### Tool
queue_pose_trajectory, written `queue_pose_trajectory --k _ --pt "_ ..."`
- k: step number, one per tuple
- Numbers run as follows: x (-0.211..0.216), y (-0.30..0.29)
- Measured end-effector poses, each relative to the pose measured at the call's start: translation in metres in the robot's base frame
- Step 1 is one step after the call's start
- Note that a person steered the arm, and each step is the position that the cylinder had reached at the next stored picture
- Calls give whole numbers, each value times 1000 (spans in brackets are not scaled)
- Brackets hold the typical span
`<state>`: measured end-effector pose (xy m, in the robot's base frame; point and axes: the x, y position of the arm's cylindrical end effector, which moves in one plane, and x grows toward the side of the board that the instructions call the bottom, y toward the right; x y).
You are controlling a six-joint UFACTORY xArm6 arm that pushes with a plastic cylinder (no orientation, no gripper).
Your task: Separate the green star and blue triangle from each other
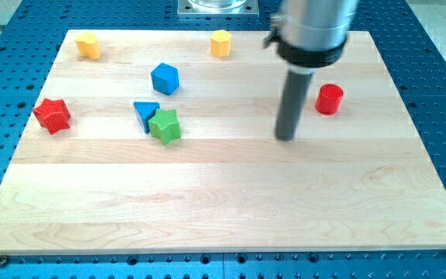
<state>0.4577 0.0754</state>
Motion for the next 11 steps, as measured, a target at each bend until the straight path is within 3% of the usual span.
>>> queue_pose_trajectory --k 1,3,4,5,6,8,10,11 --pt "-11 -45" --pt "-34 -63" --pt "-47 -144" --pt "-72 -188" --pt "-34 -200" --pt "-40 -198" --pt "-19 -105" --pt "45 -137"
